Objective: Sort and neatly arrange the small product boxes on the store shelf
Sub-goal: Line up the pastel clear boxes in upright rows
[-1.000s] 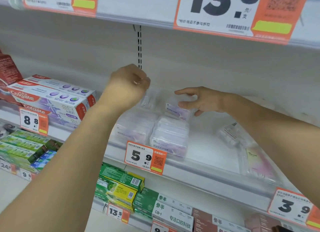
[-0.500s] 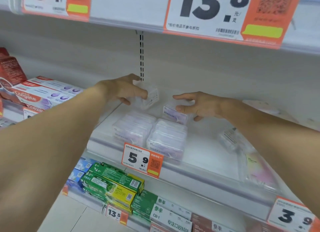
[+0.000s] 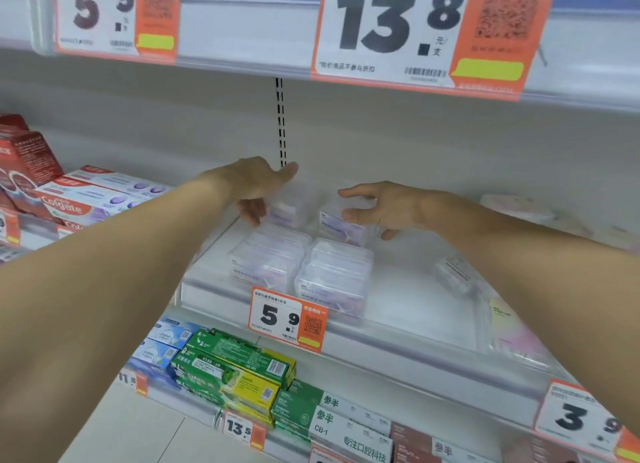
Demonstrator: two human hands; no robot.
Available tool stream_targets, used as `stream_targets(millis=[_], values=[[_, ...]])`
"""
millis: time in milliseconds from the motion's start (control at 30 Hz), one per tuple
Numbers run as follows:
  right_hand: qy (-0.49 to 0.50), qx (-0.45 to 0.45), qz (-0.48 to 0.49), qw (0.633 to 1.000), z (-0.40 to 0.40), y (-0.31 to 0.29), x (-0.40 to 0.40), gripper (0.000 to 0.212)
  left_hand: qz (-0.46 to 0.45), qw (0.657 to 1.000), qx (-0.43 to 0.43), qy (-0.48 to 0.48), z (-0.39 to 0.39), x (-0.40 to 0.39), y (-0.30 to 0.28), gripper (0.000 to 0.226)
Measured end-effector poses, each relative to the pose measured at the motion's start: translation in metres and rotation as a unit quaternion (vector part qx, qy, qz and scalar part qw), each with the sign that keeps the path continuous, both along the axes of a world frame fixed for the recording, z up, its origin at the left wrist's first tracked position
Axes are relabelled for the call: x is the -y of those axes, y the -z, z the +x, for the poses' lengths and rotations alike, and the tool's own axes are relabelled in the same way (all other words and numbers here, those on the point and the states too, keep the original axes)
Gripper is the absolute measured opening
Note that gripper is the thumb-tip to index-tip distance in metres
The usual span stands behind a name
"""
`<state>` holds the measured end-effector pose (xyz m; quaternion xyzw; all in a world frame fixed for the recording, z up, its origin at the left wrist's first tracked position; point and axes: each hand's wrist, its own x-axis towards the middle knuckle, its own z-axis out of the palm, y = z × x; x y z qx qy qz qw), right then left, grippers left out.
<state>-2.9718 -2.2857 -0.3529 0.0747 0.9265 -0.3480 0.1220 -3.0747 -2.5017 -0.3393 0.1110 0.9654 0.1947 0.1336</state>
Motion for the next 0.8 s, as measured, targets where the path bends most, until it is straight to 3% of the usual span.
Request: stream_targets(millis=[133, 367, 600, 667, 733, 800], values=[[0.004, 0.001, -0.015, 1.0, 0.0, 0.0, -0.003, 0.061, -0.1, 0.99, -0.09, 0.041, -0.011, 0.009, -0.001, 0.062], [0.0, 0.006, -0.018, 1.0, 0.0, 0.001, -0.005, 0.061, -0.018, 0.991, -0.053, 0.124, -0.016, 0.002, 0.015, 0.054], [-0.003, 0.013, -0.02, 1.0, -0.003, -0.001, -0.006, 0.061, 0.006, 0.992, -0.074, 0.103, -0.012, -0.006, 0.013, 0.087], [-0.015, 0.016, 0.004, 1.0, -0.005, -0.003, -0.009, 0.062, 0.058, 0.995, -0.053, 0.058, -0.01, -0.007, 0.008, 0.095], [-0.038, -0.025, 0.05, 0.998, -0.009, -0.01, -0.011, 0.064, 0.173, 0.985, -0.012, -0.009, -0.007, -0.007, 0.004, 0.091], [-0.026, -0.125, 0.022, 0.992, -0.016, -0.018, -0.008, 0.062, 0.334, 0.94, 0.06, -0.04, -0.007, -0.003, 0.001, 0.077]])
